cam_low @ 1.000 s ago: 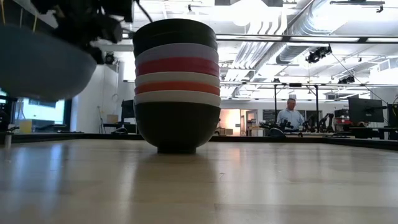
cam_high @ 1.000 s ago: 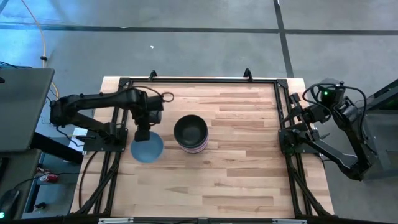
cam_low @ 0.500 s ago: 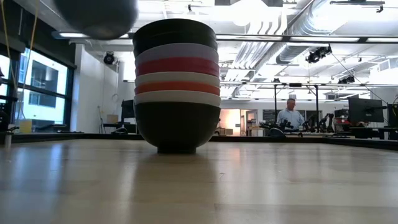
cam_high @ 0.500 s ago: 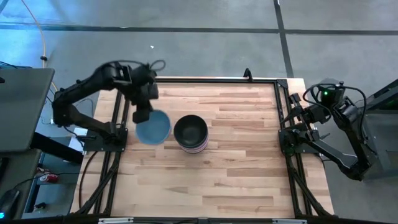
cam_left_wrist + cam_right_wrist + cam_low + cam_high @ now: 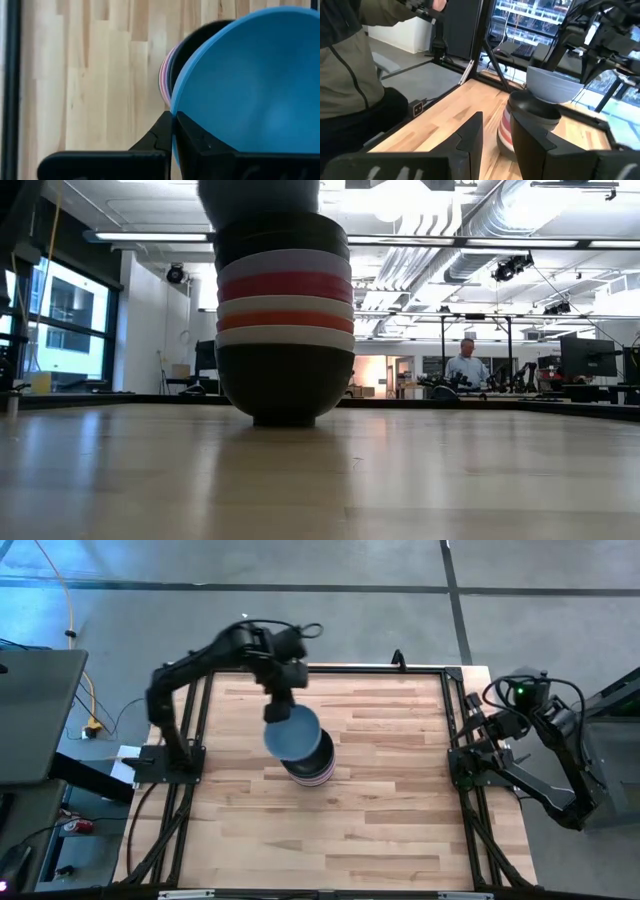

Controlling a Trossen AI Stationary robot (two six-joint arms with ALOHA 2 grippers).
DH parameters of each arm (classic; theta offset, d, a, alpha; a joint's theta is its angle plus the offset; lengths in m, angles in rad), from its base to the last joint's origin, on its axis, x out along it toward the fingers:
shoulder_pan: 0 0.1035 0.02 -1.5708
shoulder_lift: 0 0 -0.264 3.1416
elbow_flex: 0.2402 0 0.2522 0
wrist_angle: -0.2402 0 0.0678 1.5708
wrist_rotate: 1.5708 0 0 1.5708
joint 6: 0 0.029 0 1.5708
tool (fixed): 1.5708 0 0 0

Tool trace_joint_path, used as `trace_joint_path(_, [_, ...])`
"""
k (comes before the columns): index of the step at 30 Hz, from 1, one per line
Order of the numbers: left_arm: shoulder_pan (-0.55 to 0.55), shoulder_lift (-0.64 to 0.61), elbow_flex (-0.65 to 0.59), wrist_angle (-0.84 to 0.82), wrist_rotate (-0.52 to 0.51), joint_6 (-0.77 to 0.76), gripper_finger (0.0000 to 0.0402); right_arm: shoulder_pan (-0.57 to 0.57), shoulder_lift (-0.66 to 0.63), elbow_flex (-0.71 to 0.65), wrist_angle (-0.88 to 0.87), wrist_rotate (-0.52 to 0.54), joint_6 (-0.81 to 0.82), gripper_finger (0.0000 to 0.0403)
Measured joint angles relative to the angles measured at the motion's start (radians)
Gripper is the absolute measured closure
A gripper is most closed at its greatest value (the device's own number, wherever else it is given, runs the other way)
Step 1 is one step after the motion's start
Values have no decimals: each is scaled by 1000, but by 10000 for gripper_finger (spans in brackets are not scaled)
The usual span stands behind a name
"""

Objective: Nest bowls inside each other
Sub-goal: Stack the blue bowl on top of the black bowl

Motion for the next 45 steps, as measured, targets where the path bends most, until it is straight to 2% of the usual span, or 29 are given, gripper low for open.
trace_joint_path(3, [-3,82,51,1,22,25,401,0,0,0,-66,8,-46,311])
trace_joint_path(8, [-7,157,62,-1,33,45,401,0,0,0,-151,9,-113,311])
trace_joint_path(15, [-33,208,62,-1,34,61,401,0,0,0,-146,9,-135,311])
trace_joint_path(37, [-92,232,62,69,29,50,401,0,0,0,-138,-29,-158,311])
trace_joint_path(45, [-100,301,62,77,41,54,401,0,0,0,-138,-61,-183,311])
